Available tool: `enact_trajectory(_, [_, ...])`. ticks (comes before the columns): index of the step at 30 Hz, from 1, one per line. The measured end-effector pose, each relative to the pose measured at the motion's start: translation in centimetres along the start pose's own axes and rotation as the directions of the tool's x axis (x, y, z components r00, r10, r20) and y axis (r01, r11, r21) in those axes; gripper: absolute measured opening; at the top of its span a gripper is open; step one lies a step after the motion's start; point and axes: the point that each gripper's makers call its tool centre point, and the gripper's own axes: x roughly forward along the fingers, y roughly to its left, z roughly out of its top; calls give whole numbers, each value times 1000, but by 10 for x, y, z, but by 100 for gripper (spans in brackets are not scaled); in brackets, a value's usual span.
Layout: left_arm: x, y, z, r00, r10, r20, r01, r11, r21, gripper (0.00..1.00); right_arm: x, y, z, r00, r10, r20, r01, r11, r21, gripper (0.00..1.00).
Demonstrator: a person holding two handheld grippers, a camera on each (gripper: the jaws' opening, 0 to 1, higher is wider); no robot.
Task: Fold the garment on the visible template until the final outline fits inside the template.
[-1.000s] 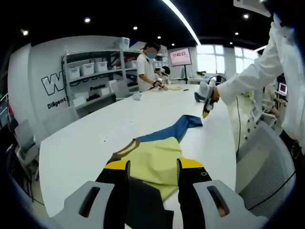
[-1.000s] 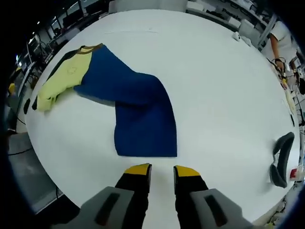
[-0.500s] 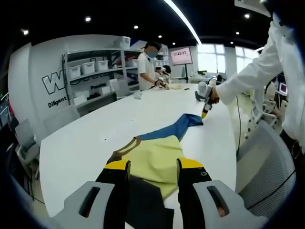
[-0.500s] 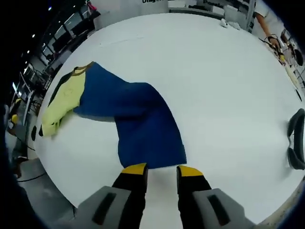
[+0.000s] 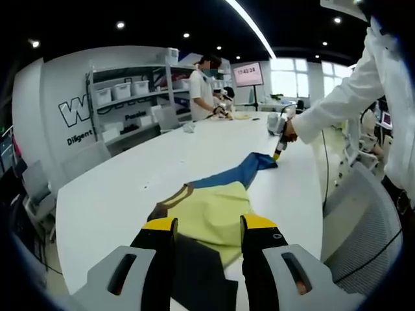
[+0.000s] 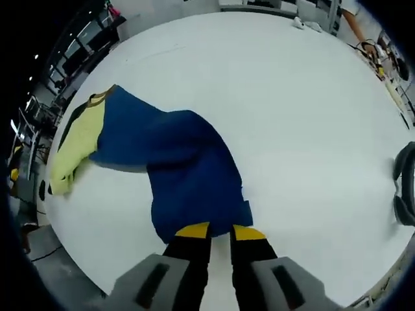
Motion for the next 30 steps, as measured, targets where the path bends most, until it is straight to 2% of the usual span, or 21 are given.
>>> enact_trajectory(2, [-1,1,-1,1000,3,-2,-3,1000,2,36,1,-5,2,1000,-30,-3,30,999,-39,0])
enact_trajectory(9, [1,1,-2,1000,5,-8,-5,1000,0,36,-2,-12,8,995,-102,-7,99,976,-196,0])
enact_trajectory(12, [1,2,-2,1000,7,-4,-7,1000,-1,36,-15,-23,15,990,-142,-20,130,946,-298,0])
enact_trajectory(14, [1,3,-1,1000,8,1,-8,1000,-2,36,-26,-29,17,986,-159,-42,137,934,-331,0])
enact_trajectory(18, [3,2,-1,1000,5,4,-5,1000,-2,36,-41,-35,27,983,-178,-44,149,918,-368,0])
enact_trajectory(20, [5,1,-1,1000,2,5,-2,1000,-3,36,-46,-39,32,977,-209,-38,177,899,-402,0])
enact_trajectory(22, [6,-2,-1,1000,-4,6,4,1000,-1,36,-49,-50,31,955,-287,-73,220,852,-475,0])
enact_trajectory(23, [6,-2,-1,1000,-4,7,4,1000,-1,36,-50,-51,31,949,-306,-71,235,842,-486,0])
enact_trajectory(26, [6,-2,0,1000,-5,10,5,1000,-2,36,-46,-53,29,937,-335,-97,246,832,-496,0])
enact_trajectory(30, [3,-2,-1,1000,1,7,-1,1000,-4,36,-35,-55,29,934,-339,-115,241,833,-498,0])
